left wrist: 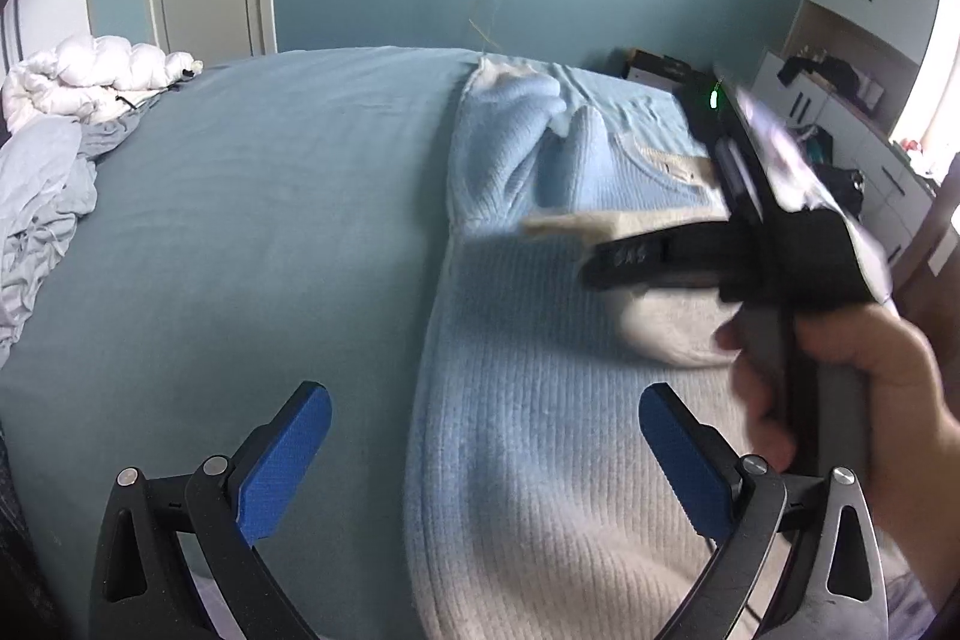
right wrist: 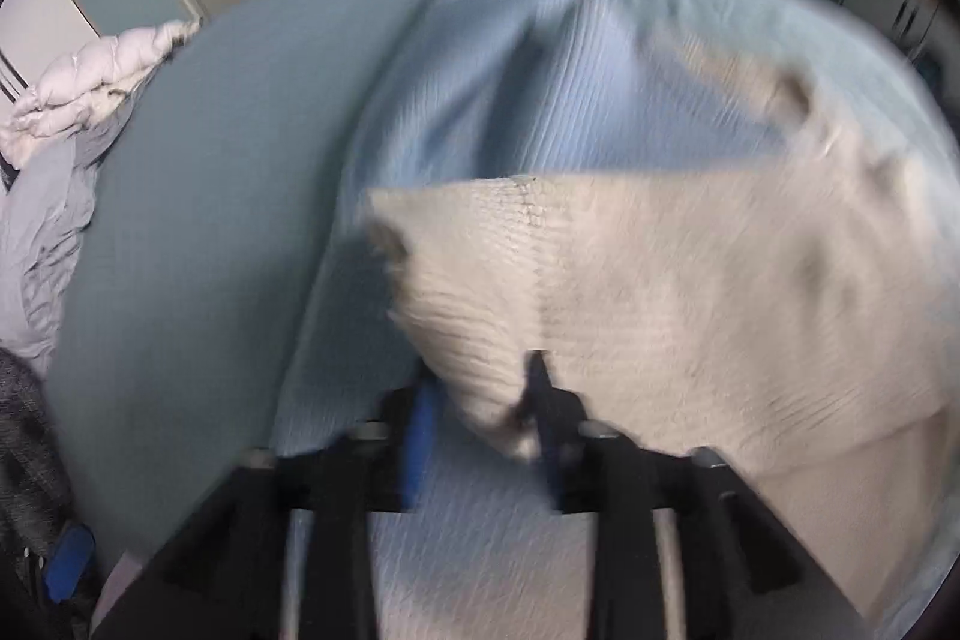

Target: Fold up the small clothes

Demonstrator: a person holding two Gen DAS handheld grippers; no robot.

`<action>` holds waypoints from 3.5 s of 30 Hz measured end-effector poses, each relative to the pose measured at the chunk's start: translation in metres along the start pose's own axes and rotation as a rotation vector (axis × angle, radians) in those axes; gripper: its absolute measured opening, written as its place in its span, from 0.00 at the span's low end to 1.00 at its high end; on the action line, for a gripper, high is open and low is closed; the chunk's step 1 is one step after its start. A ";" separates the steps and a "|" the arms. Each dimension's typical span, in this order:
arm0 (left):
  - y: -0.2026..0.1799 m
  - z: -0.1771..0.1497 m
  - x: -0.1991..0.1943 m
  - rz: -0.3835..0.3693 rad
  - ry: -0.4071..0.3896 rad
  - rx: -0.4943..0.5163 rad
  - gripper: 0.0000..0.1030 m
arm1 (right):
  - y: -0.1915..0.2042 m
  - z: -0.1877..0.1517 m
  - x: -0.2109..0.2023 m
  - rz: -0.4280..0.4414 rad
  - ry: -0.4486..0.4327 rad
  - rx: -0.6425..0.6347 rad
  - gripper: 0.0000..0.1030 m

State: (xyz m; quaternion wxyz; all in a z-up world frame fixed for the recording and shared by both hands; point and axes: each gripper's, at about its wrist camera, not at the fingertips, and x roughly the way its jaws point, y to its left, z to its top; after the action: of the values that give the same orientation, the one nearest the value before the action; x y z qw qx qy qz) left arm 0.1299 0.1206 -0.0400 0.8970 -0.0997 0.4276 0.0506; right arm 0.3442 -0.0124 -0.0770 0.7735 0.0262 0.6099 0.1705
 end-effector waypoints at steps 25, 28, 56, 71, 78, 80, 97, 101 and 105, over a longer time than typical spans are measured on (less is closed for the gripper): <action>-0.018 -0.002 0.028 0.039 0.054 0.080 1.00 | -0.285 0.003 -0.070 -0.399 -0.108 0.248 0.74; -0.018 -0.002 0.031 0.032 0.062 0.081 1.00 | -0.261 0.029 -0.087 -0.350 -0.198 0.229 0.74; -0.028 -0.010 0.046 0.032 0.110 0.135 1.00 | -0.370 0.124 -0.023 -0.326 -0.110 0.545 0.82; -0.045 -0.015 0.078 0.092 0.156 0.223 1.00 | -0.415 0.126 -0.021 -0.290 -0.245 0.610 0.89; -0.041 -0.010 0.074 0.078 0.146 0.197 1.00 | -0.401 0.027 -0.074 -0.311 -0.205 0.483 0.89; -0.041 -0.009 0.071 0.082 0.137 0.196 1.00 | -0.406 -0.007 -0.082 -0.306 -0.174 0.481 0.89; -0.024 -0.009 0.048 0.102 0.084 0.151 1.00 | -0.308 -0.071 -0.213 -0.179 -0.330 0.477 0.90; -0.018 -0.008 0.049 0.115 0.083 0.134 1.00 | -0.253 -0.122 -0.264 -0.067 -0.409 0.420 0.99; -0.012 -0.008 0.046 0.149 0.057 0.144 1.00 | -0.243 -0.176 -0.233 0.092 -0.429 0.463 0.99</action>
State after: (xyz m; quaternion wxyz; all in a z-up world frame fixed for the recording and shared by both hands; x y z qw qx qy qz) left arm 0.1553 0.1071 -0.0791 0.8831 -0.0043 0.4617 0.0834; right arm 0.1869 -0.3387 0.0354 0.8493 0.2644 0.4539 0.0523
